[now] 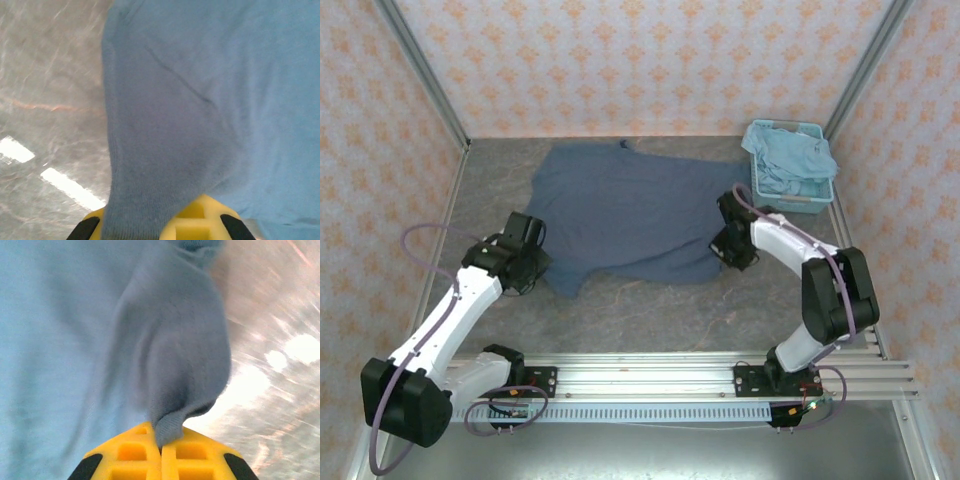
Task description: Fold and stack the t-shirts
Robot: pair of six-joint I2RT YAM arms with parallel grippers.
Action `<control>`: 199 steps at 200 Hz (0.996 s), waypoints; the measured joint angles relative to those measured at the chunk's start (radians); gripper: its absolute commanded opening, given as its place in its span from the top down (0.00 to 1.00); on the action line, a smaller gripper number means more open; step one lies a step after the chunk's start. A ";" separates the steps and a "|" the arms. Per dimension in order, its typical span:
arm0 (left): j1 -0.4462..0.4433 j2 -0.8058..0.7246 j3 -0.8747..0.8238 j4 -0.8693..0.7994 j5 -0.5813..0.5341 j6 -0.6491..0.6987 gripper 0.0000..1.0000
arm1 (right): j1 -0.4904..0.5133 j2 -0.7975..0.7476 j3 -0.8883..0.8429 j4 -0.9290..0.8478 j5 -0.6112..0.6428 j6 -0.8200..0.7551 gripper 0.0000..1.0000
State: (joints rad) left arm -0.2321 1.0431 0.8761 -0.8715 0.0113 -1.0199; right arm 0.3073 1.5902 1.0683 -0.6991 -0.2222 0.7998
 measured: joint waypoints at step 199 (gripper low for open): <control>0.055 0.122 1.147 0.023 -0.229 0.233 1.00 | 0.006 -0.314 0.558 0.227 -0.323 -0.094 1.00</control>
State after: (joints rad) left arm -0.1772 1.1652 2.0235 -0.8490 -0.2176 -0.7872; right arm 0.3134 1.2766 1.6260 -0.4721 -0.5457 0.7055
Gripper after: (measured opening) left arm 0.044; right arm 0.039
